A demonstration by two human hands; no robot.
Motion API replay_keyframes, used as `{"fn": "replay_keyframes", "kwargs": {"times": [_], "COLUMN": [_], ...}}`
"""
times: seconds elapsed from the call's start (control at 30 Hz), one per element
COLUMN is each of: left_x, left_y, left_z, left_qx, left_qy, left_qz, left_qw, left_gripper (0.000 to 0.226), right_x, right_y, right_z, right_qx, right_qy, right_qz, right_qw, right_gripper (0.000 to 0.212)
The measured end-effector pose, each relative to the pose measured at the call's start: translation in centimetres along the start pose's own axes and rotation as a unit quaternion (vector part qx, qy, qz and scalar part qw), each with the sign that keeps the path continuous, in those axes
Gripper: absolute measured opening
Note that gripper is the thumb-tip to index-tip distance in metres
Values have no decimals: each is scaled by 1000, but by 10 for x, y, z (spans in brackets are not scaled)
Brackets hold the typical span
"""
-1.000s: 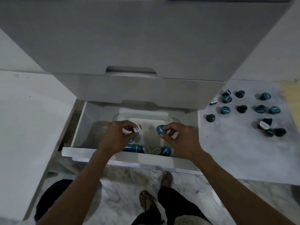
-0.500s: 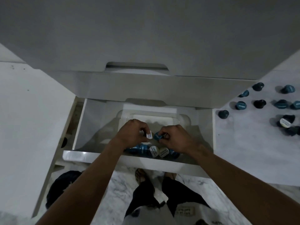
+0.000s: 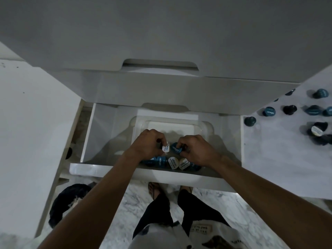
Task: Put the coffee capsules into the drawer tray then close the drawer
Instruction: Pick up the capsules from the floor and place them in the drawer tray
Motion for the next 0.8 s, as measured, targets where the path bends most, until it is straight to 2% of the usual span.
{"fn": "replay_keyframes", "kwargs": {"times": [0.1, 0.3, 0.47, 0.67, 0.8], "left_x": [-2, -3, -2, -2, 0], "left_y": [2, 6, 8, 8, 8], "left_z": [0, 2, 1, 1, 0], "left_qx": [6, 0, 8, 12, 8], "left_qy": [6, -6, -2, -10, -7], "left_qz": [-5, 0, 4, -1, 3], "left_qw": [1000, 1000, 1000, 1000, 1000], "left_gripper": [32, 19, 17, 16, 17], "right_x": [-2, -1, 1, 3, 7], "right_y": [-1, -2, 3, 7, 4], "right_z": [-1, -3, -7, -8, -10], "right_qx": [11, 62, 61, 79, 90], "right_qy": [2, -3, 5, 3, -12], "right_qz": [-8, -29, -31, -34, -42], "right_qw": [1000, 998, 998, 996, 995], "right_gripper": [25, 23, 23, 10, 12]}}
Point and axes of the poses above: each hand's wrist, its own x-axis towards the middle knuckle, its own z-axis out of the back of the hand, y = z × x, the point moved 6 cm from there along x, towards the middle knuckle, and after that the axes turned 6 degrees about x, right-handed, at the moved point
